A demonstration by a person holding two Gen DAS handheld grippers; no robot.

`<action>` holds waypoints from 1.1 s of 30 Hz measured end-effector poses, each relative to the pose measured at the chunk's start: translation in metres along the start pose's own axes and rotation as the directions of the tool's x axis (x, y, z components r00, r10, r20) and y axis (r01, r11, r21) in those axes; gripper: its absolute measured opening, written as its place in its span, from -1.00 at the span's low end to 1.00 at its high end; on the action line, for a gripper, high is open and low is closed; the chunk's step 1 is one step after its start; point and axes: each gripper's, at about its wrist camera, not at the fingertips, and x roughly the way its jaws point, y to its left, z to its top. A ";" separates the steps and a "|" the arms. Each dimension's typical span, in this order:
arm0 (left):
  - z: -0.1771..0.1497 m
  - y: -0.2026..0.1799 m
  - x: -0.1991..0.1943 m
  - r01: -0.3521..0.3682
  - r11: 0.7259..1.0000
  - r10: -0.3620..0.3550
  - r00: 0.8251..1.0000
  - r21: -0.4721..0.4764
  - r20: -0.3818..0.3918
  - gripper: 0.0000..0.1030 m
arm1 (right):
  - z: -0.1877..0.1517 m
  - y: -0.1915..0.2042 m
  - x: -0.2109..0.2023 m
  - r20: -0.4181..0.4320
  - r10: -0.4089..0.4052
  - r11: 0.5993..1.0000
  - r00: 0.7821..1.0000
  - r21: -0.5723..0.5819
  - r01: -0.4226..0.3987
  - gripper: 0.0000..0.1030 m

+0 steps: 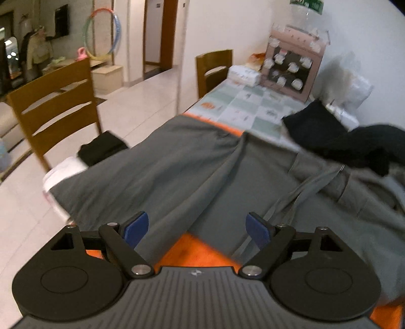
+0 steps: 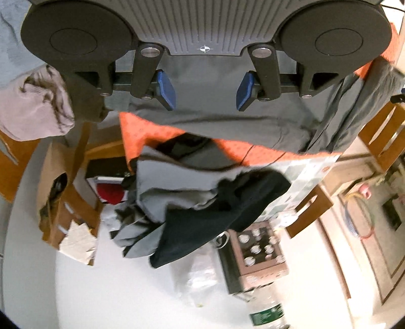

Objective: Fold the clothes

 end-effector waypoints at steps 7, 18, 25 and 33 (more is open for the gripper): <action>-0.050 0.009 0.007 -0.086 0.989 0.083 0.996 0.116 0.030 0.72 | -0.017 0.019 0.000 -0.048 0.015 0.999 0.999 -0.045 -0.017 0.09; -0.083 0.022 0.035 -0.158 0.939 0.107 0.978 0.306 0.176 0.71 | -0.040 0.051 0.003 -0.123 -0.010 0.996 0.992 -0.092 -0.001 0.10; -0.081 0.057 0.062 -0.135 0.977 0.105 0.979 0.167 0.176 0.61 | -0.048 0.068 0.009 -0.155 -0.013 0.989 0.988 -0.145 -0.009 0.10; -0.046 0.077 0.050 -0.050 0.986 0.015 0.976 0.157 0.219 -0.72 | -0.054 0.083 0.014 -0.151 -0.023 0.990 0.988 -0.139 0.002 0.10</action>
